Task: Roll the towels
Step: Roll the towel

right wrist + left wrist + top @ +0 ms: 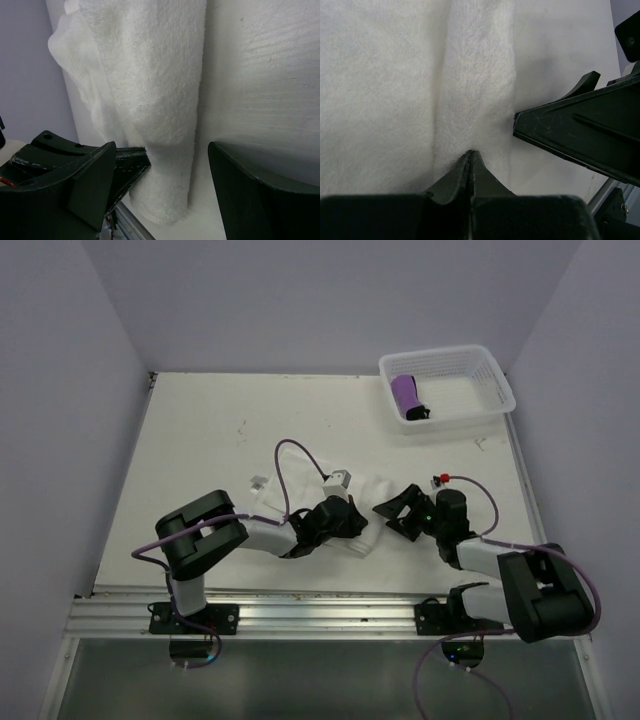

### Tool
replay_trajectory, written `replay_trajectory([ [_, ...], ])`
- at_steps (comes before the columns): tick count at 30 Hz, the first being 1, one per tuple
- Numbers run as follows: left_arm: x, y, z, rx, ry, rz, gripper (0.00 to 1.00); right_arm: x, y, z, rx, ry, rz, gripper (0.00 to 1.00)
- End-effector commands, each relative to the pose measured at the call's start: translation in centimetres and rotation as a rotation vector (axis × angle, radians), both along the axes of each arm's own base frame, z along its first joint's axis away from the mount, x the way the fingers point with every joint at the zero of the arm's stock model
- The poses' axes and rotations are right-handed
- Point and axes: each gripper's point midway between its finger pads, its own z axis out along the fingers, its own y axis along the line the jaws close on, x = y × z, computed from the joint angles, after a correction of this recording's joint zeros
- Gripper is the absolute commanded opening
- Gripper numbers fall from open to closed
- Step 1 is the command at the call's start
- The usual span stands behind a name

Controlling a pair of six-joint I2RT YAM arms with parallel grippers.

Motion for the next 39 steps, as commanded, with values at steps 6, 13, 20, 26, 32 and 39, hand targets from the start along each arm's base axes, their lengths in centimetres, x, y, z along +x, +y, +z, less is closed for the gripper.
replay_trajectory([
  [6, -1.3, 2.4, -3.1, 0.124, 0.056, -0.005, 0.00, 0.7, 1.1, -0.2, 0.069, -0.017, 0.023, 0.79],
  [13, -1.2, 2.2, -2.9, 0.119, 0.055, -0.008, 0.00, 0.7, 1.7, -1.7, 0.047, 0.046, 0.031, 0.77],
  [20, -1.1, 1.9, -2.7, 0.116, 0.050, -0.017, 0.00, 0.4, 1.9, -3.6, 0.037, 0.108, 0.028, 0.71],
  [26, -1.4, 2.1, -3.1, 0.127, 0.058, -0.024, 0.00, 0.4, 1.8, -4.6, -0.003, 0.140, 0.038, 0.53],
  [32, -1.3, 1.9, -2.4, 0.110, 0.050, -0.024, 0.00, 0.8, 1.2, -4.6, -0.113, 0.152, 0.049, 0.46],
  [39, -1.3, 1.8, -1.5, 0.092, 0.045, -0.023, 0.00, 1.8, 0.6, -3.2, -0.203, 0.124, 0.058, 0.29],
])
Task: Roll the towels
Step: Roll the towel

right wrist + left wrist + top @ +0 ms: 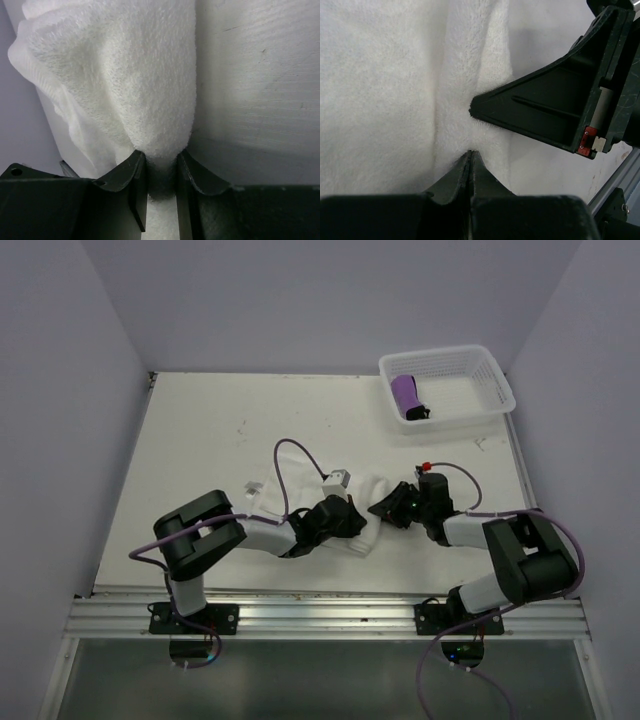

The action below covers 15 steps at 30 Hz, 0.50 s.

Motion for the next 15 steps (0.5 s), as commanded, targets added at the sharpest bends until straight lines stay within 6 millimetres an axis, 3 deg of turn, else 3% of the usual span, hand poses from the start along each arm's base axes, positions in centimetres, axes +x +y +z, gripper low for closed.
replay_trajectory([
  [1, -1.4, 1.8, -1.6, 0.088, 0.042, -0.024, 0.00, -0.7, -1.7, -1.4, -0.142, 0.050, -0.005, 0.24],
  [4, -1.2, 2.6, -0.9, 0.096, 0.023, -0.003, 0.00, -0.6, -1.9, -0.9, -0.173, 0.046, 0.005, 0.16],
  [8, -0.7, 3.4, 0.9, 0.080, -0.014, 0.019, 0.00, 0.0, -2.3, 0.8, -0.208, 0.006, 0.008, 0.15],
  [15, -0.5, 3.6, 2.0, 0.059, -0.026, 0.028, 0.00, -0.6, -3.6, 2.3, -0.319, 0.018, 0.043, 0.13],
])
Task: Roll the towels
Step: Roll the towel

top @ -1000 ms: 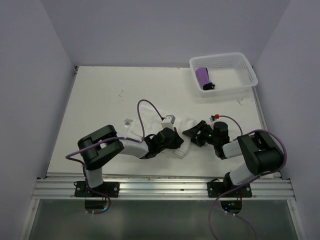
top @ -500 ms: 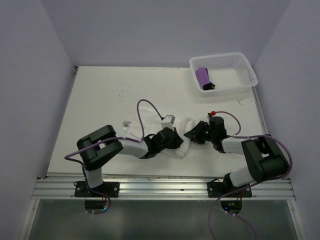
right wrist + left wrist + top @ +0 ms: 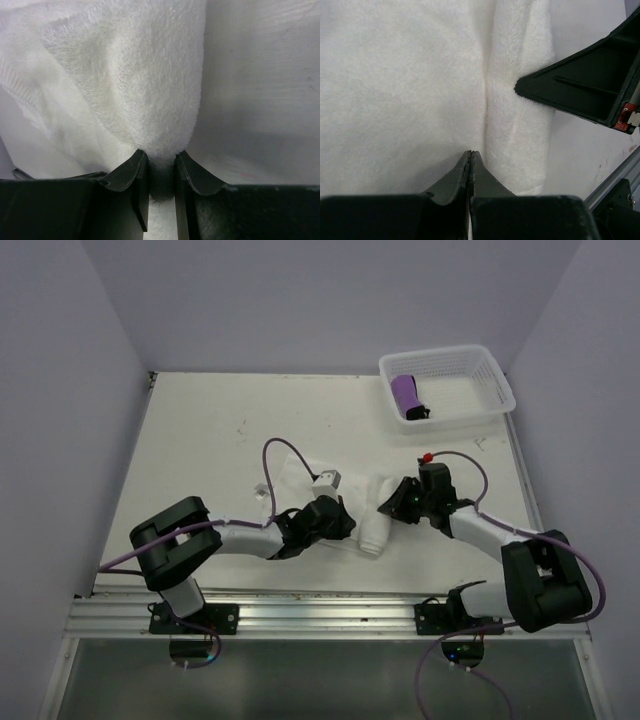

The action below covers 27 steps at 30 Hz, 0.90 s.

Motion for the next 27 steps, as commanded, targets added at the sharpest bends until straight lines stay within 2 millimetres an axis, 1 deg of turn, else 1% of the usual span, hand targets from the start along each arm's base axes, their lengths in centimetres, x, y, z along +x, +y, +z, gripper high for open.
replay_trajectory([
  [1, 0.3, 0.7, 0.6, 0.011, -0.025, 0.009, 0.00, -0.1, -1.9, 1.0, -0.133, 0.005, 0.009, 0.13],
  [2, 0.3, 0.6, 0.7, 0.004, -0.024, 0.008, 0.00, 0.3, -2.0, 1.7, -0.150, -0.012, 0.019, 0.13],
  [3, 0.3, 0.5, 0.8, -0.008, -0.022, 0.007, 0.00, -0.3, -2.4, 1.5, -0.173, 0.015, 0.024, 0.13],
  [5, 0.2, 0.2, 1.1, -0.028, -0.023, 0.001, 0.00, -0.1, -2.9, 2.1, -0.210, 0.012, 0.024, 0.13],
  [6, 0.1, 0.1, 1.2, -0.035, -0.021, -0.001, 0.00, -0.7, -3.3, 1.7, -0.234, 0.048, 0.029, 0.13],
  [8, 0.1, 0.0, 1.7, -0.054, -0.027, -0.004, 0.00, -0.5, -3.7, 2.1, -0.267, 0.049, 0.034, 0.13],
  [9, 0.1, 0.0, 1.7, -0.056, -0.027, -0.005, 0.00, -0.9, -4.1, 1.9, -0.286, 0.070, 0.036, 0.13],
  [11, 0.0, -0.1, 2.3, -0.069, -0.031, -0.012, 0.00, -0.6, -4.6, 2.4, -0.326, 0.061, 0.039, 0.13],
  [12, -0.1, -0.1, 2.5, -0.073, -0.033, -0.014, 0.00, -1.0, -4.9, 2.3, -0.346, 0.079, 0.046, 0.13],
  [14, -0.1, -0.1, 3.0, -0.088, -0.040, -0.020, 0.00, -0.7, -5.4, 2.8, -0.384, 0.072, 0.052, 0.12],
  [15, -0.3, -0.1, 3.1, -0.093, -0.039, -0.023, 0.00, -0.9, -5.9, 2.8, -0.410, 0.087, 0.051, 0.12],
  [17, -0.4, -0.2, 3.4, -0.105, -0.042, -0.030, 0.00, -0.5, -6.3, 3.4, -0.454, 0.075, 0.059, 0.12],
  [18, -0.6, -0.1, 3.4, -0.110, -0.039, -0.033, 0.00, -0.7, -7.0, 3.4, -0.492, 0.091, 0.051, 0.11],
  [19, -0.6, -0.2, 3.7, -0.118, -0.043, -0.035, 0.00, -0.4, -7.0, 3.7, -0.504, 0.086, 0.052, 0.11],
  [21, -0.8, -0.3, 3.8, -0.130, -0.039, -0.042, 0.00, -0.4, -7.6, 3.5, -0.547, 0.104, 0.050, 0.11],
  [23, -1.0, -0.5, 4.1, -0.145, -0.042, -0.052, 0.00, -0.2, -7.6, 3.6, -0.575, 0.108, 0.053, 0.10],
  [24, -1.0, -0.6, 4.2, -0.148, -0.043, -0.055, 0.00, -0.4, -7.6, 3.2, -0.596, 0.126, 0.061, 0.10],
  [25, -1.2, -0.7, 4.3, -0.152, -0.044, -0.061, 0.00, -0.1, -8.0, 3.2, -0.629, 0.126, 0.046, 0.10],
  [27, -1.4, -1.0, 4.6, -0.161, -0.050, -0.069, 0.00, -0.2, -7.8, 2.5, -0.656, 0.150, 0.051, 0.09],
])
